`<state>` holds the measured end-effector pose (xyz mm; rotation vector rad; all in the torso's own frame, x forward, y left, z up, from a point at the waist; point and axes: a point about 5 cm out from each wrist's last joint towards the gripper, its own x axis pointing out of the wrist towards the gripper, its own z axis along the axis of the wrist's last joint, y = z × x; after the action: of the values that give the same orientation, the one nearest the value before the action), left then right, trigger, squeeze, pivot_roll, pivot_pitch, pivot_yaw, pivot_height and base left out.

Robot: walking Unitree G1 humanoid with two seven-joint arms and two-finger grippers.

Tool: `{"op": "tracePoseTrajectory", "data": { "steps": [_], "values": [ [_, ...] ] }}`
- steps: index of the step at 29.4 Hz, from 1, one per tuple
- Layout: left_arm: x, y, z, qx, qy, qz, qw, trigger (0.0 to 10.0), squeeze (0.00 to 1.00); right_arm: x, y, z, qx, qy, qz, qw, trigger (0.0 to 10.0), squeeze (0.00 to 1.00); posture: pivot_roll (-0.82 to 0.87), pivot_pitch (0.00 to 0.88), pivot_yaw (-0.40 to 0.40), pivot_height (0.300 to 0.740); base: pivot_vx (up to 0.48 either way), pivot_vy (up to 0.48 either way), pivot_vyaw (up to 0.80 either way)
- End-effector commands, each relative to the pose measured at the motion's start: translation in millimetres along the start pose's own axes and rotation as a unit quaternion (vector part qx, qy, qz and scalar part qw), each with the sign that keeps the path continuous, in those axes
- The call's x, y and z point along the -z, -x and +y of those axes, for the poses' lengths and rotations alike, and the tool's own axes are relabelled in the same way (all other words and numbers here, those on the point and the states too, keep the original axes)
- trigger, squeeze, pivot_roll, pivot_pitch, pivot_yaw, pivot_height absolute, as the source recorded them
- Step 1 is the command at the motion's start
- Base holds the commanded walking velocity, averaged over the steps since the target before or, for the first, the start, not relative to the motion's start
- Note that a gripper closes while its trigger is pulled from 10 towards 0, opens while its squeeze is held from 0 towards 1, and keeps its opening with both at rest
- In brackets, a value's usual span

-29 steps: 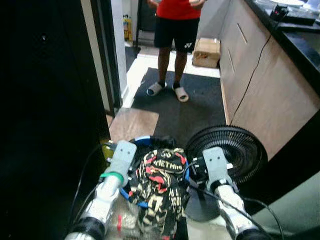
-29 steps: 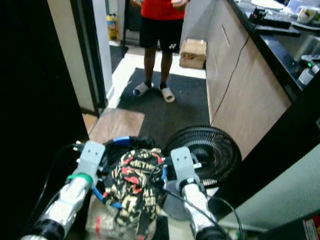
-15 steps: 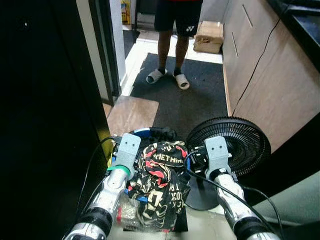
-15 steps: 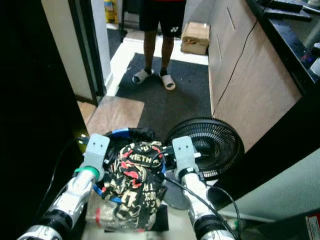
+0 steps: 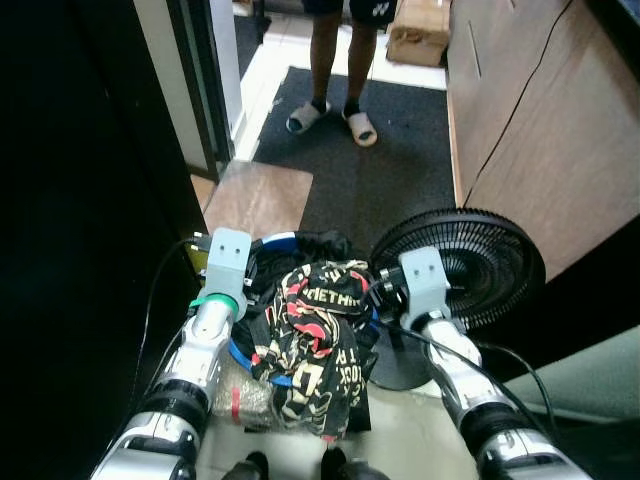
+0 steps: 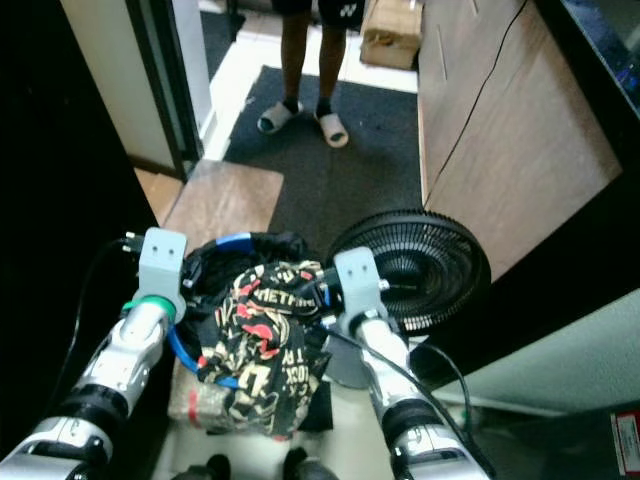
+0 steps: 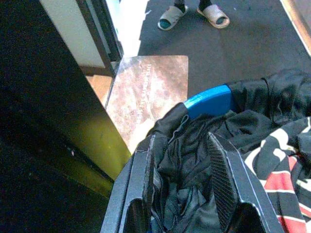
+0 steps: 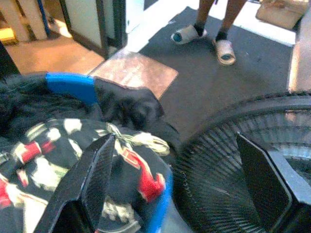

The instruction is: Clothes washing

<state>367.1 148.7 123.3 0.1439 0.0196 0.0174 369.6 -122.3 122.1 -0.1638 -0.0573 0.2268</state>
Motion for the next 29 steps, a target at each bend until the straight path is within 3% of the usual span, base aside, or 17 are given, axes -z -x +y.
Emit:
{"op": "tracePoseTrajectory", "data": {
  "steps": [1,2,4,5,7,14,17,21,29],
  "values": [
    [9.7,7.6,7.1,-0.011,0.009,0.013,1.0,10.0,0.0,14.4,0.4,13.4,-0.006,-0.03,0.049,0.998,10.0,0.0,0.12,0.298,-0.027,0.74,0.0,0.0,0.0],
    [9.7,7.6,7.1,-0.011,0.009,0.013,1.0,10.0,0.0,14.4,0.4,13.4,-0.006,-0.03,0.049,0.998,10.0,0.0,0.12,0.298,-0.027,0.74,0.0,0.0,0.0],
    [8.8,16.7,18.1,-0.034,0.015,0.002,0.999,10.0,0.0,18.9,-1.1,46.8,-0.071,-0.052,0.081,0.993,10.0,0.0,0.17,0.316,-0.062,0.74,0.0,0.0,0.0],
    [8.8,16.7,18.1,-0.034,0.015,0.002,0.999,10.0,0.0,18.9,-1.1,46.8,-0.071,-0.052,0.081,0.993,10.0,0.0,0.17,0.316,-0.062,0.74,0.0,0.0,0.0],
    [9.5,23.6,26.0,-0.05,0.018,-0.002,0.999,10.0,0.0,26.9,4.6,67.1,-0.13,-0.053,0.102,0.985,10.0,0.0,0.18,0.327,-0.074,0.74,0.0,0.0,0.0],
    [11.1,31.9,32.4,-0.062,0.02,0.0,0.998,10.0,0.0,34.4,11.8,83.2,-0.191,-0.059,0.12,0.972,10.0,0.0,0.19,0.355,-0.086,0.74,0.0,0.0,0.0],
    [10.5,34.0,33.2,-0.063,0.021,0.001,0.998,10.0,0.0,36.6,13.8,87.8,-0.202,-0.06,0.125,0.969,10.0,0.0,0.19,0.361,-0.087,0.74,0.0,0.0,0.0],
    [8.2,40.3,32.9,-0.063,0.022,0.006,0.998,10.0,0.0,53.8,25.5,91.4,-0.199,-0.025,0.154,0.968,10.0,0.0,0.19,0.372,-0.084,0.74,0.0,0.0,0.0],
    [8.3,47.6,30.2,-0.051,0.018,0.018,0.998,10.0,0.0,67.9,32.7,69.6,-0.146,0.0,0.174,0.974,10.0,0.0,0.17,0.418,-0.049,0.74,0.0,0.0,0.0]
  ]
}}
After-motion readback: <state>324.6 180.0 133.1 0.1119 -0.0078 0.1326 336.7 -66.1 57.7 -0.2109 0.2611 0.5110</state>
